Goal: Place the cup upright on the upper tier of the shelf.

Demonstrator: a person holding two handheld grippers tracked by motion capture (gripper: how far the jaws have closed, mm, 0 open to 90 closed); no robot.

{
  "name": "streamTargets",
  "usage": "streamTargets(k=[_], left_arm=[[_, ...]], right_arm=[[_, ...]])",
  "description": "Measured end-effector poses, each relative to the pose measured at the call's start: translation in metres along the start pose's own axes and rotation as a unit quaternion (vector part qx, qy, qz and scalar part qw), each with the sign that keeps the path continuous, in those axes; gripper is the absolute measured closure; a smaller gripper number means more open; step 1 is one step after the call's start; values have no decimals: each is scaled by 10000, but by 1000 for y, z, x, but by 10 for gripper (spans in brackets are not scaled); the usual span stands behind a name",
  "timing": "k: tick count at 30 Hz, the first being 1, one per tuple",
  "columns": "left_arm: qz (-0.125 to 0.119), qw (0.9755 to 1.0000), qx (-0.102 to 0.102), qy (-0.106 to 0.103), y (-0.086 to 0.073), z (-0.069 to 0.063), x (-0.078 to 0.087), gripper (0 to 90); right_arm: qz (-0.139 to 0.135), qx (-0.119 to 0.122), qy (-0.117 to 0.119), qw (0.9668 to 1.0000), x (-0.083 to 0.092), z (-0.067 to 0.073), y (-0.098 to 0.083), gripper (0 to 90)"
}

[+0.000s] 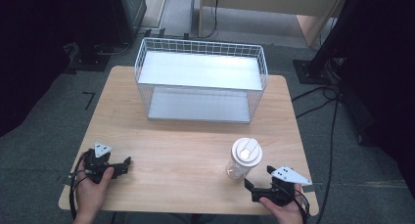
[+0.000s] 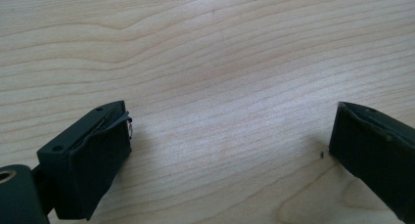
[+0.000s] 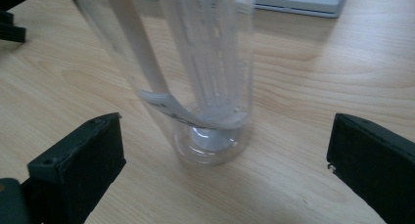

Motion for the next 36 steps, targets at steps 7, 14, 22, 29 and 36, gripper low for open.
streamTargets(k=[7, 14, 22, 29, 36], left_arm=[[-1, 10000, 6, 0, 0, 0, 0, 22], [1, 10000, 5, -1, 0, 0, 0, 22], [0, 10000, 5, -1, 0, 0, 0, 22], [-3, 10000, -4, -11, 0, 0, 0, 21], [-2, 10000, -5, -10, 0, 0, 0, 22]], right_arm=[[-88, 113, 150, 9998, -9, 18, 10, 4], [-299, 331, -164, 9989, -20, 31, 20, 46], [-631, 232, -381, 9970, -30, 36, 27, 73], [-1004, 212, -627, 9927, -35, 37, 28, 98], [-1232, 286, -749, 9891, -39, 40, 28, 153]])
Point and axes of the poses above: each handheld gripper's, and its own axes: x roughly backward along the jaws, y roughly out of its top, z roughly to its left, the point moved 3 cm from there along -x, roughly forward along the jaws, and after that the axes turned 9 degrees about -z, right-handed, at the moved point
